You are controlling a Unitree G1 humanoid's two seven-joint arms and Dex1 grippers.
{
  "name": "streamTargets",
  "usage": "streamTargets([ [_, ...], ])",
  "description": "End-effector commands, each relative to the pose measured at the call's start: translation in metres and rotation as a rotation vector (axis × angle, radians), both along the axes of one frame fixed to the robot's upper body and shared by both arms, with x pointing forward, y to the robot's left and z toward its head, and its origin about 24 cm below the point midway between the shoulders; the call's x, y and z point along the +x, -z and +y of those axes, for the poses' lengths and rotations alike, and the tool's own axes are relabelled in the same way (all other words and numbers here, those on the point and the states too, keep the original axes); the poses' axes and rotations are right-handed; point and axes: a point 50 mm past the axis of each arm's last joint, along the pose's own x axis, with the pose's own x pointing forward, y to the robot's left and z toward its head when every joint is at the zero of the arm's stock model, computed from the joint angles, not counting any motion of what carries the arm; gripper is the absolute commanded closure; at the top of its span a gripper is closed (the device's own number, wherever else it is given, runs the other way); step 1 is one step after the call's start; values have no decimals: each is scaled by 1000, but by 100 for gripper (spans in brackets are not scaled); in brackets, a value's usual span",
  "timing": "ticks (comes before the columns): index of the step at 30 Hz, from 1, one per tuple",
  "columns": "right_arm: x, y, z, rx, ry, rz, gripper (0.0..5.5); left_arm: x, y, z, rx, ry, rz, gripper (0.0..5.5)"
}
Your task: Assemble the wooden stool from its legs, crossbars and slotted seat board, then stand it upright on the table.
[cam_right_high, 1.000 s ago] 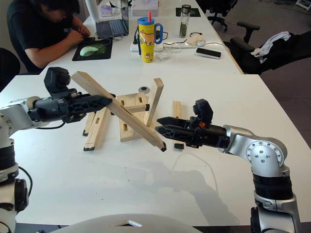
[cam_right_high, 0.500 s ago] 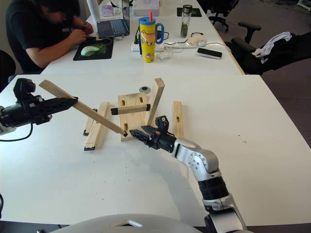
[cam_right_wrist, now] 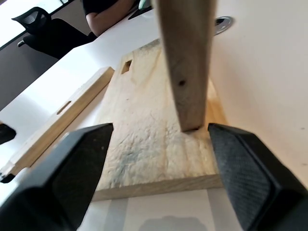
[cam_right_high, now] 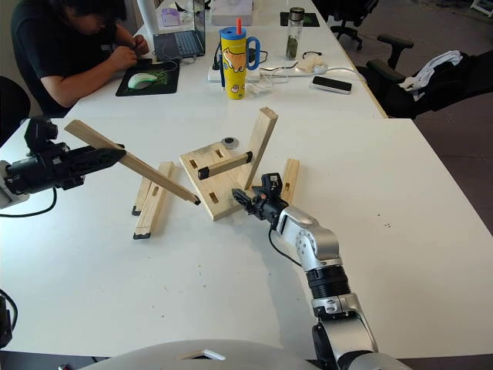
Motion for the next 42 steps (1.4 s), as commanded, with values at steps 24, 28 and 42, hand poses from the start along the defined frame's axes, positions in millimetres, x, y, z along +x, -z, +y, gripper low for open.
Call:
streamTargets([
  [24,-13,2,23,-50,-58,-51,305,11,24,-54,258,47,-131,347],
  [28,-15,2,29,-64,-86,-56,354,11,24,-54,271,60,-131,347],
  [42,-7,19,21,-166,-6,-21,355,18,6,-55,212,48,-192,347],
])
